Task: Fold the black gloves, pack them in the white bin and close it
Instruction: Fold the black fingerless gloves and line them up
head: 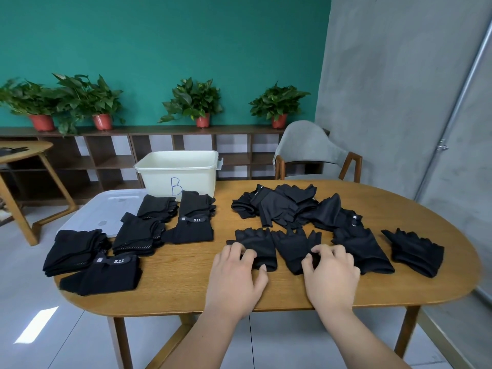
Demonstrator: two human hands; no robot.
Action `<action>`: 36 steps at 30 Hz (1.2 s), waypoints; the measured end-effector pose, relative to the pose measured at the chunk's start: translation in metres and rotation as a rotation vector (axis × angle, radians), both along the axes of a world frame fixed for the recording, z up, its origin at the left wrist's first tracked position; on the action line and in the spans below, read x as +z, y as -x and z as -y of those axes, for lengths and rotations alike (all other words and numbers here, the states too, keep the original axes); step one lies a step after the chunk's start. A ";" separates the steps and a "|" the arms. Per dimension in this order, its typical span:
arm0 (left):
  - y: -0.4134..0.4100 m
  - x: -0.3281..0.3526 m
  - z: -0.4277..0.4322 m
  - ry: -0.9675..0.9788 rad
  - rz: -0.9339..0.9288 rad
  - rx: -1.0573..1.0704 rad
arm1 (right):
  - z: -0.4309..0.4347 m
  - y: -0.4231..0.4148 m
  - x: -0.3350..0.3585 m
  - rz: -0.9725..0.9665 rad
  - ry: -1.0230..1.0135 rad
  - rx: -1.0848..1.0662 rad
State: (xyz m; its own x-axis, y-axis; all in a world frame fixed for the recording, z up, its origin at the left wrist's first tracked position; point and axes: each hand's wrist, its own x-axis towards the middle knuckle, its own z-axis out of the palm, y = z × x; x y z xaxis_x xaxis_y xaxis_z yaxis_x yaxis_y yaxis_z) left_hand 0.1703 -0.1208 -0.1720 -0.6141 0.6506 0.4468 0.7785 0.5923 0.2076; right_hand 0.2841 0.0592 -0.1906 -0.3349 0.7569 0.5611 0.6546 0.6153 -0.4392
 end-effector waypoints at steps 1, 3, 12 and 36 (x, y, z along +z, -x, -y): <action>-0.001 0.000 0.000 0.012 0.008 0.023 | 0.000 0.000 0.000 0.023 0.014 -0.025; -0.002 0.000 0.001 0.016 0.015 0.047 | 0.000 0.001 0.001 0.054 0.047 -0.072; 0.000 -0.008 0.004 -0.115 0.023 -0.028 | -0.003 -0.003 0.004 -0.138 0.166 0.043; 0.002 -0.001 0.010 -0.026 0.140 -0.249 | 0.004 0.017 0.086 -0.048 -0.375 0.635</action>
